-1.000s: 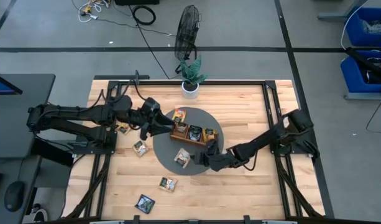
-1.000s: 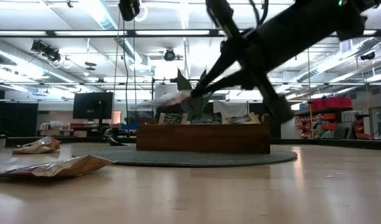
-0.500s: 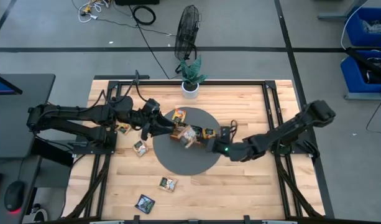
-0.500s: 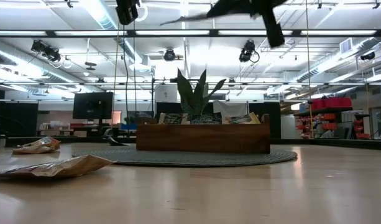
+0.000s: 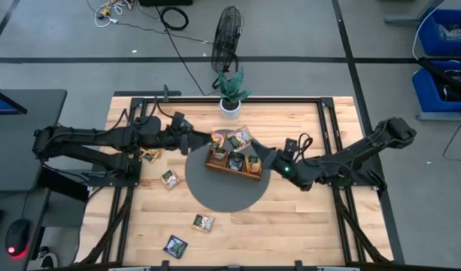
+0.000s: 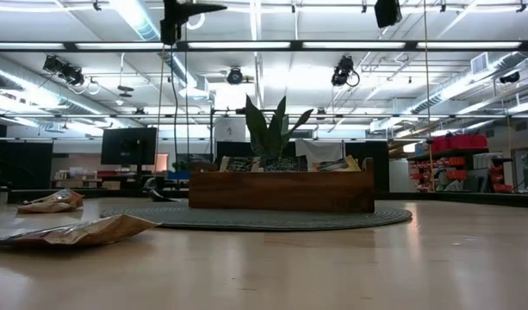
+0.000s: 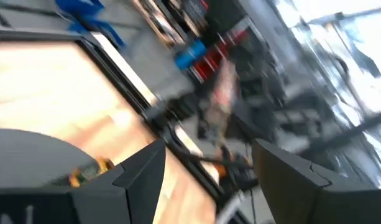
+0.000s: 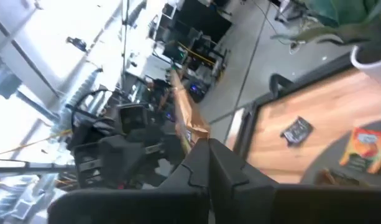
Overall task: Pick & Place Tea
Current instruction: Put the brown tea bag into the left section of the wooden organizer
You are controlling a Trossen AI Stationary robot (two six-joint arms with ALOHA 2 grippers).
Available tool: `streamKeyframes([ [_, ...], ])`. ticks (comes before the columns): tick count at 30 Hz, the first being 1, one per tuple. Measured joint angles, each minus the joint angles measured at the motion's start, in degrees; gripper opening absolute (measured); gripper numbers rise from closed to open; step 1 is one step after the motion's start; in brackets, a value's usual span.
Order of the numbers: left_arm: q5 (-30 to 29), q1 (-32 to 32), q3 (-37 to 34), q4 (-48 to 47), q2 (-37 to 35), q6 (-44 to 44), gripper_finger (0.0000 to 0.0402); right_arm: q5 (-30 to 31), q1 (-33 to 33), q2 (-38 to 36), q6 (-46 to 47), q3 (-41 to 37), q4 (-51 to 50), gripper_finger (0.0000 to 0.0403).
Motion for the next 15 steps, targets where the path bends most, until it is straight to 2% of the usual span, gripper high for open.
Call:
streamKeyframes([
  [3,-2.82,0.25,0.00,1.36,0.04,-0.93,0.0245,0.22,-0.58,0.00,-2.25,0.00,2.96,0.0000],
  [9,-2.04,0.28,0.07,12.01,3.11,0.34,0.0245,-1.04,-2.84,0.45,-4.63,0.00,6.94,0.0000],
  [15,-2.03,0.33,0.04,13.69,6.86,-2.46,0.0237,-4.01,-4.92,0.45,-6.73,0.00,10.34,0.0000],
])
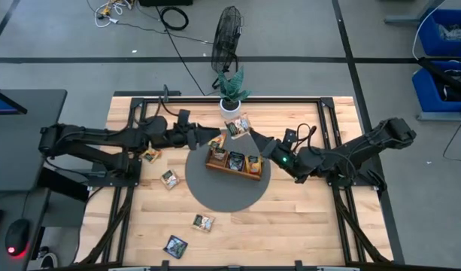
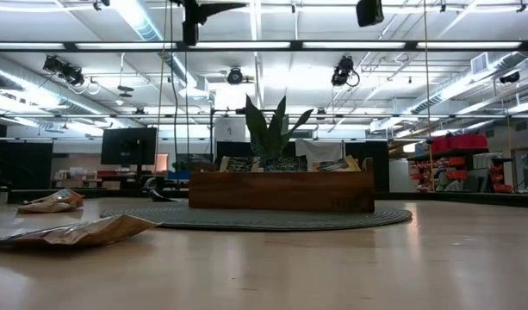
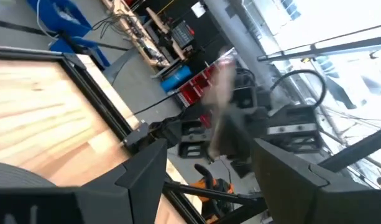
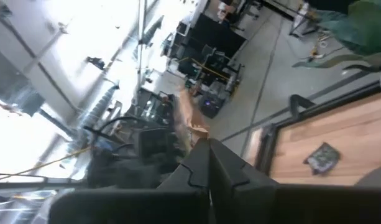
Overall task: Pick & Place Tea
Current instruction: Put the brown tea bag into the left section of the wooden organizer
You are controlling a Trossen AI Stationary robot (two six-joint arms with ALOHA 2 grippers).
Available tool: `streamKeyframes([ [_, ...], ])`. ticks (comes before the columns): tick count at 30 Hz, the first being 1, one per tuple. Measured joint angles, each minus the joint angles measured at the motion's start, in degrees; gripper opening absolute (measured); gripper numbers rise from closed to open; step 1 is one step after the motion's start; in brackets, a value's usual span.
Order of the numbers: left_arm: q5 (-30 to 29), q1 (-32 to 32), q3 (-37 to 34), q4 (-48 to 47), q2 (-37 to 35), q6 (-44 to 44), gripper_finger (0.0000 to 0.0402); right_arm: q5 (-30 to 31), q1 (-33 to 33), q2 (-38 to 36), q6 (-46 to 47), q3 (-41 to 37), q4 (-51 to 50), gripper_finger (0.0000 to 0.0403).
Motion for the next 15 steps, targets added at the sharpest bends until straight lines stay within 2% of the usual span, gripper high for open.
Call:
streamKeyframes([
  [6,1.13,-0.01,0.00,8.14,3.18,-1.32,0.0217,-1.47,-0.84,0.01,0.88,0.00,-0.23,0.0000],
  [15,1.24,0.15,-0.02,9.94,5.97,-1.67,0.0197,-2.02,-0.81,0.01,1.10,0.00,-0.29,0.0000],
])
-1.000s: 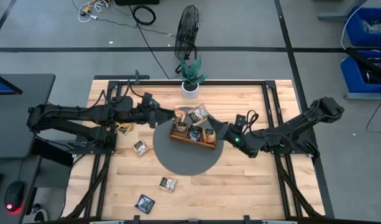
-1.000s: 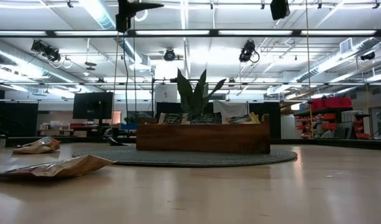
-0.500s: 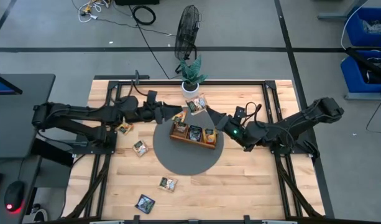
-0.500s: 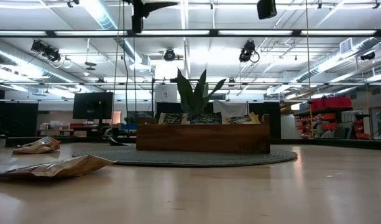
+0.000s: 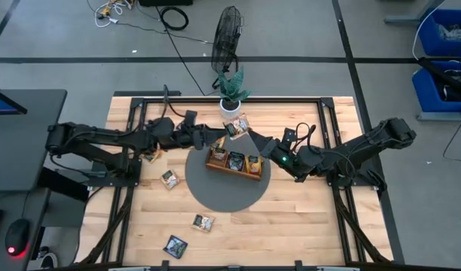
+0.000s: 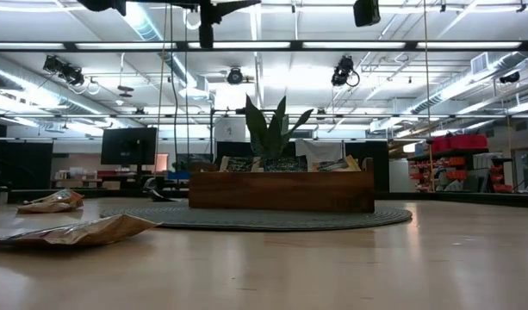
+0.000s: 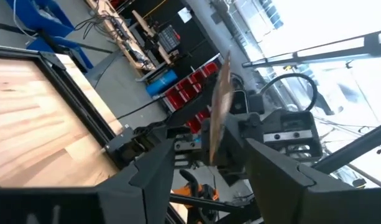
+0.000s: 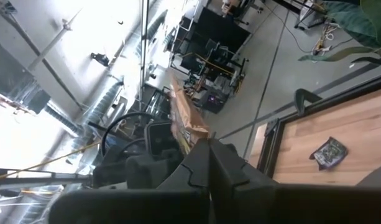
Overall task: Pick & Place Tea
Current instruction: Put the brown tea bag into the left section of the wooden organizer
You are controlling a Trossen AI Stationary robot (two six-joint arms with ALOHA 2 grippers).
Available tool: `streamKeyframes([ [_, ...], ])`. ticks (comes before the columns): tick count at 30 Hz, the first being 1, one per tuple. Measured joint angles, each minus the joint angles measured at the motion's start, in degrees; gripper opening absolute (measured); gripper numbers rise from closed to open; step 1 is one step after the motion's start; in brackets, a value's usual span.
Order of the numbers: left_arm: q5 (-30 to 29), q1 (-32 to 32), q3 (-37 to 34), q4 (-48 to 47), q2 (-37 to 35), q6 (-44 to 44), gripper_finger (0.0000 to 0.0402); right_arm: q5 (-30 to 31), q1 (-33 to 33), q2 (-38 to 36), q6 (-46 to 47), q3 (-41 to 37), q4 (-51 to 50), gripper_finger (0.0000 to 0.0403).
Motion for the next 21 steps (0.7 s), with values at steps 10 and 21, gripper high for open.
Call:
streamKeyframes([
  [10,-0.14,0.00,4.00,0.17,2.89,1.96,0.0182,-1.94,-0.87,0.00,1.27,0.00,-0.99,0.0000],
  [21,2.88,0.00,5.00,-2.88,2.86,4.85,0.0017,-1.48,-0.85,0.00,0.87,0.00,-1.12,0.0002],
])
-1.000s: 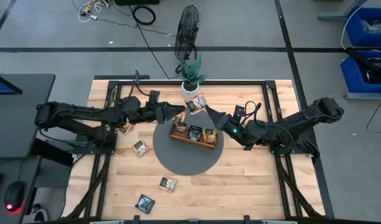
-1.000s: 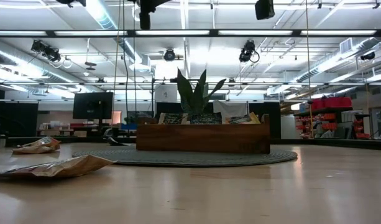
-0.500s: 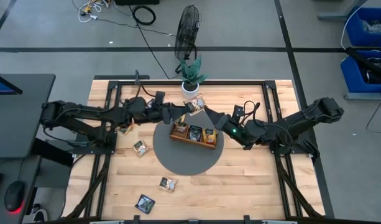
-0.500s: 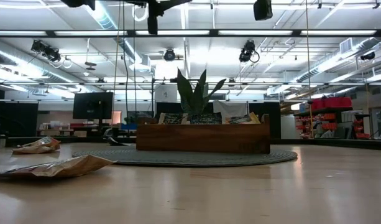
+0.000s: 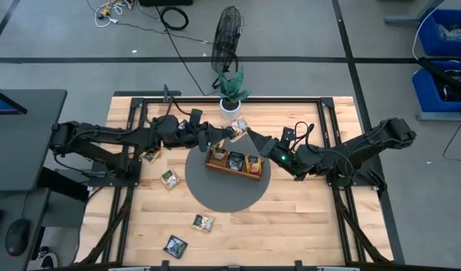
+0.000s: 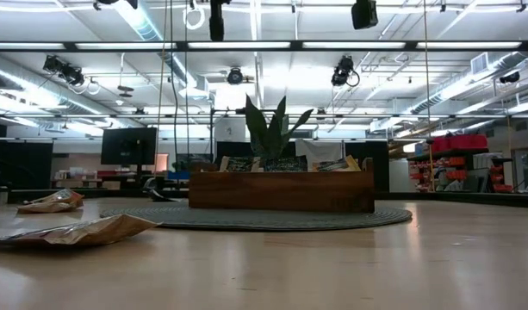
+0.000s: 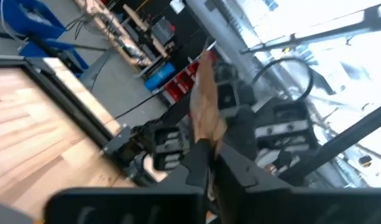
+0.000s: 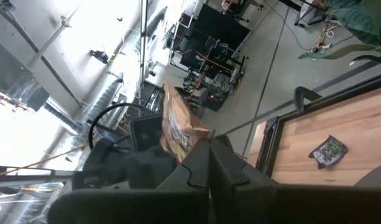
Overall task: Pick & Place Tea
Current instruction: Put the brown tea bag into the left section of the wooden organizer
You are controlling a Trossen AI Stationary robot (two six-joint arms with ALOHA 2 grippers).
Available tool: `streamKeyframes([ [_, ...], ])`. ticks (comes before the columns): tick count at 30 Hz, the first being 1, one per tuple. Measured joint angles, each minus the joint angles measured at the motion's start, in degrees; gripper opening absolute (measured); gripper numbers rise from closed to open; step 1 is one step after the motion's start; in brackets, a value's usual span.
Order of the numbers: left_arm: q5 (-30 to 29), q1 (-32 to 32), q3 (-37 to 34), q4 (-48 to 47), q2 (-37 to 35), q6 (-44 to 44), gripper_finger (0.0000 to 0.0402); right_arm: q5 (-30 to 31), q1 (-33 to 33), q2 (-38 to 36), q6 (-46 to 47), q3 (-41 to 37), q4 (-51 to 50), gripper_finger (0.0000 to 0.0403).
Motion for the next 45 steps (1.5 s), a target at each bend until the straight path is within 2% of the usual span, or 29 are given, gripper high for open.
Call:
streamKeyframes([
  [7,2.98,0.07,0.00,-1.17,0.00,2.00,0.0004,-2.06,0.00,0.00,-2.88,0.00,-0.58,0.0040],
  [12,8.21,1.64,0.00,-3.33,-1.41,2.19,0.0003,-6.70,0.04,-2.35,-5.31,0.00,-5.06,0.0081],
  [21,18.51,7.86,0.02,-19.25,-7.47,6.01,0.0002,-15.75,0.02,-12.96,-3.77,0.02,-30.22,0.0136],
  [26,22.46,11.95,0.11,-28.03,-10.30,10.84,0.0001,-19.00,0.02,-17.26,0.01,0.02,-43.53,0.0143],
  [32,31.26,17.25,-0.02,-35.45,-10.26,11.77,0.0001,-22.11,0.02,-19.21,4.02,0.02,-54.87,0.0144],
  [39,34.39,21.47,0.41,-45.86,-10.13,19.59,0.0001,-22.13,0.02,-19.08,7.28,0.02,-61.88,0.0144],
  [45,31.90,23.52,6.90,-62.11,-8.75,30.83,0.0001,-22.13,0.02,-19.06,8.98,0.02,-67.43,0.0144],
])
